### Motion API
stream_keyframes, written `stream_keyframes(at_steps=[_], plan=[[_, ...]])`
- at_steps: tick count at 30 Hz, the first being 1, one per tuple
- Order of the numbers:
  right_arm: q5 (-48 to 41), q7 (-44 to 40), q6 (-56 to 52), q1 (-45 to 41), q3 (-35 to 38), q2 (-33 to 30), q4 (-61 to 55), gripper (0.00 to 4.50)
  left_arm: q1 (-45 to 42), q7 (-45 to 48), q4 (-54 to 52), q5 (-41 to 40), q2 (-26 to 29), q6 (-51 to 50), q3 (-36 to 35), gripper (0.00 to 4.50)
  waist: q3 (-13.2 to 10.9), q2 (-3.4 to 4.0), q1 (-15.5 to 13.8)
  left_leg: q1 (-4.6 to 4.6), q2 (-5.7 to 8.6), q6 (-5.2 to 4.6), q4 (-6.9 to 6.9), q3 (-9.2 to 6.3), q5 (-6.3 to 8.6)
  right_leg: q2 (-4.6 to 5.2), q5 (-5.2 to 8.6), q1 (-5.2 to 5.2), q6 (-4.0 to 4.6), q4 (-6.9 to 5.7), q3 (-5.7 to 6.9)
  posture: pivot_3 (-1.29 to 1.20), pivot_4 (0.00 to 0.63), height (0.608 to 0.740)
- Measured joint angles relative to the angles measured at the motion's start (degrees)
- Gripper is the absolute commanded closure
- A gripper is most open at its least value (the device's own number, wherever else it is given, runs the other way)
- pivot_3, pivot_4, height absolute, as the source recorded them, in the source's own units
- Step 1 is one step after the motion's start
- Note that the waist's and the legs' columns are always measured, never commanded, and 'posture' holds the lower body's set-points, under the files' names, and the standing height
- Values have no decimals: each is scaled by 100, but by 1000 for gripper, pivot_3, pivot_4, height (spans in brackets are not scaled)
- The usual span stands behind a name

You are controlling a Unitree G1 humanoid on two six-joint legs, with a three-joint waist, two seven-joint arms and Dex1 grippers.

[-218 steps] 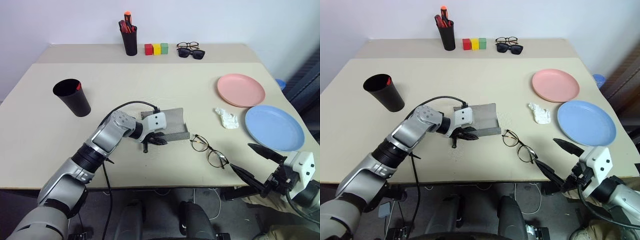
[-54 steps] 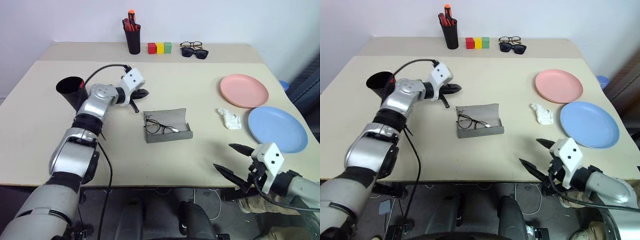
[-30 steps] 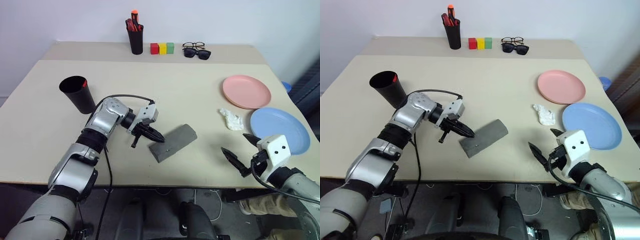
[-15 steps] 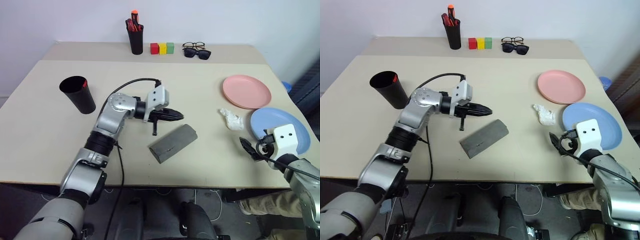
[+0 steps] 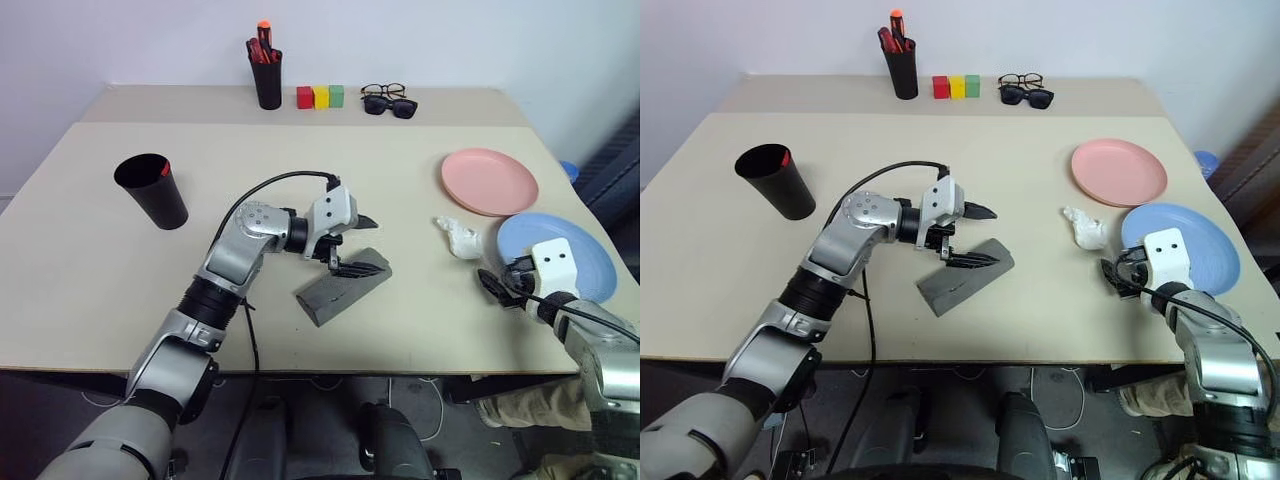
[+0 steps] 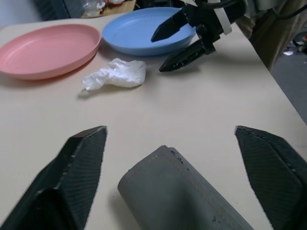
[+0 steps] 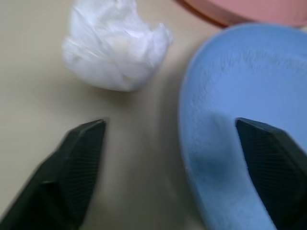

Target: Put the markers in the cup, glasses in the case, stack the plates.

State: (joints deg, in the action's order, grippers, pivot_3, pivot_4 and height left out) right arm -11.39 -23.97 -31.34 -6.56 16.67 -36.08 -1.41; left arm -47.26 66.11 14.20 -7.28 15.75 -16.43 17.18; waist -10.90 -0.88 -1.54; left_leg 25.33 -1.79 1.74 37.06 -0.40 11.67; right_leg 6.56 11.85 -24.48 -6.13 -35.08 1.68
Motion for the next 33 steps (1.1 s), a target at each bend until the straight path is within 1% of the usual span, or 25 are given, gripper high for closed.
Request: stream_keyframes(at_steps=[5, 9, 14, 17, 19, 22, 24, 26, 30, 33], plan=[[115, 8, 270, -158, -20, -51, 429, 4462, 0, -84, -224, -34, 60, -188, -3, 0, 0, 0, -7, 0, 1, 0, 1, 0, 0, 0, 0, 2, 0, 0, 0, 0, 150, 740], [226, 75, 389, -181, -2, -116, 490, 4462, 1, -203, -359, -70, 119, -258, -16, 0, 1, 0, -7, -1, 1, 0, 2, -1, 0, 0, 0, 3, -1, 0, 0, 0, 150, 740], [444, 397, 302, -289, -1, -131, 352, 4462, 69, -388, -574, -147, 127, -419, -77, 0, 0, 1, 3, -1, 1, 0, 2, -1, 0, 0, 0, 3, -1, 0, -1, 0, 150, 740], [537, 527, 285, -782, -27, -179, 375, 4462, 146, -514, -664, -221, 140, -548, -127, 0, -3, 11, 82, -2, 1, 0, 2, -1, 0, 0, 0, 3, -1, -2, -1, 0, 150, 740], [683, 560, 401, -1402, -178, -343, 651, 4462, 205, -617, -737, -251, 125, -638, -136, 0, -6, 15, 139, -5, 0, 0, 0, -1, 0, -1, 0, 1, -2, -5, -1, 0, 150, 740], [852, 506, 805, -2368, -433, -398, 1367, 4462, 264, -770, -811, -275, 111, -713, -150, 0, -6, 16, 205, -8, -1, -1, -8, -3, -1, -4, 0, 1, -3, -7, -1, 0, 150, 740], [1005, 387, 1232, -3051, -759, -375, 2217, 4462, 310, -928, -861, -288, 103, -805, -213, 0, -6, 15, 234, -7, 0, -1, -8, -3, -1, -5, 1, 1, -4, -5, -2, 0, 150, 740], [1147, 318, 1648, -3560, -996, -322, 3010, 4462, 378, -1075, -948, -292, 104, -867, -242, 0, -7, 17, 241, -6, 0, -1, -10, -2, -1, -5, 2, 1, -7, -3, -3, 0, 150, 740], [1443, 239, 2703, -4693, -1378, 41, 5051, 4462, 593, -1416, -1244, -298, 113, -1106, -287, 0, -10, 20, 259, -6, 1, 0, -13, -2, -1, -5, -7, 1, -23, -4, -5, 0, 150, 740], [1575, 226, 3255, -5256, -1538, 315, 6126, 4462, 728, -1640, -1521, -324, 149, -1304, -315, 0, -12, 23, 267, -6, 1, 0, -16, -2, -1, -5, -7, 0, -25, -4, -5, 0, 150, 740]])
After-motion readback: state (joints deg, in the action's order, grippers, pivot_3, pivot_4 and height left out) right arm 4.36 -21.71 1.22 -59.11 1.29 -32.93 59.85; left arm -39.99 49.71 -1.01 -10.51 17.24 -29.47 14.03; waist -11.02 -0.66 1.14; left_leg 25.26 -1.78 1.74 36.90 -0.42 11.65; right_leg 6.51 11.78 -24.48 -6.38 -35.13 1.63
